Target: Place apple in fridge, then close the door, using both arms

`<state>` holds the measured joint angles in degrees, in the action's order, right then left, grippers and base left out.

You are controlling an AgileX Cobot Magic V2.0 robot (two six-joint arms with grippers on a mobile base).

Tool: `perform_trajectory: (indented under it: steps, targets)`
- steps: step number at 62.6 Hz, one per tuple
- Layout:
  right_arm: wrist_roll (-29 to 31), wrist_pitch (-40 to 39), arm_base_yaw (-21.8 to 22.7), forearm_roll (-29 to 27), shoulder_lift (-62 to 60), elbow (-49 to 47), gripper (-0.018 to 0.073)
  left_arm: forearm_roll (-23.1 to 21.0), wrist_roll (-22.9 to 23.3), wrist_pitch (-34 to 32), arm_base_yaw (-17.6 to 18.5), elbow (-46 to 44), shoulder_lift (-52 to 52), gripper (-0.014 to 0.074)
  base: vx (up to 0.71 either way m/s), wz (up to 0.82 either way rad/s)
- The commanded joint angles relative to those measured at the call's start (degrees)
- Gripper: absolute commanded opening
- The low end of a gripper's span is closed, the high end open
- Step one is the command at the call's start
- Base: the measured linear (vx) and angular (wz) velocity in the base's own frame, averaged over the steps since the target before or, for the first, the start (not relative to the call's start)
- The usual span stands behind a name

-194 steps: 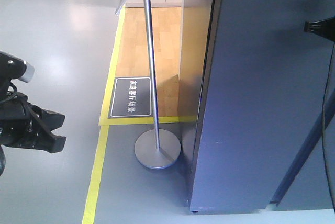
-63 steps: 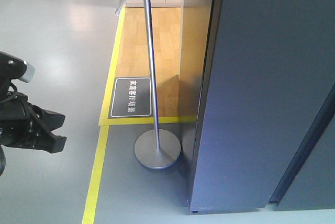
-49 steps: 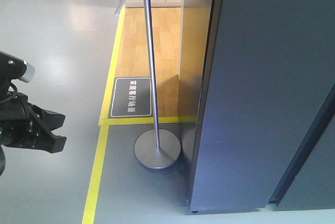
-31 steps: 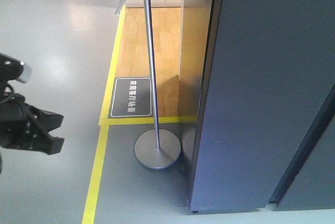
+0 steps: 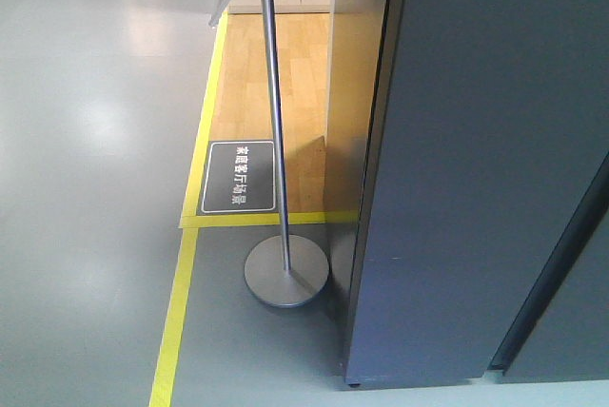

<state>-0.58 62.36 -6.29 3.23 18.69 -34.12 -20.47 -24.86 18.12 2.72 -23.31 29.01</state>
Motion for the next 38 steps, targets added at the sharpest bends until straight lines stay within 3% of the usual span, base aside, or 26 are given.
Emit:
perform_trajectory:
  steps: [1,18,28,33,38]
  targets:
    - [0.58,-3.24,-0.03,0.38,0.62,-1.32,-0.0003,-0.62,0.31,-8.32,-2.35,4.33,-7.56,-0.0006,0.00,0.00]
    - [0.58,-2.85,-0.03,0.38,0.62,-1.32,-0.0003,-0.68,0.90,-16.34,-3.43,17.79,-22.30,-0.0006,0.00,0.00]
    - [0.58,-2.85,-0.03,0.38,0.62,-1.32,-0.0003,-0.09,7.24,-21.06,-3.43,24.62,-27.67,-0.0006,0.00,0.00]
    - [0.58,-2.85,-0.03,0.38,0.62,-1.32,-0.0003,3.54,11.50,-21.13,-3.43,26.54,-31.00,-0.0006,0.00,0.00]
    - [0.58,-2.73,-0.03,0.09,0.62,-1.32,-0.0003,11.10,16.33,-20.90,-3.43,26.39,-30.44,-0.0006,0.00,0.00]
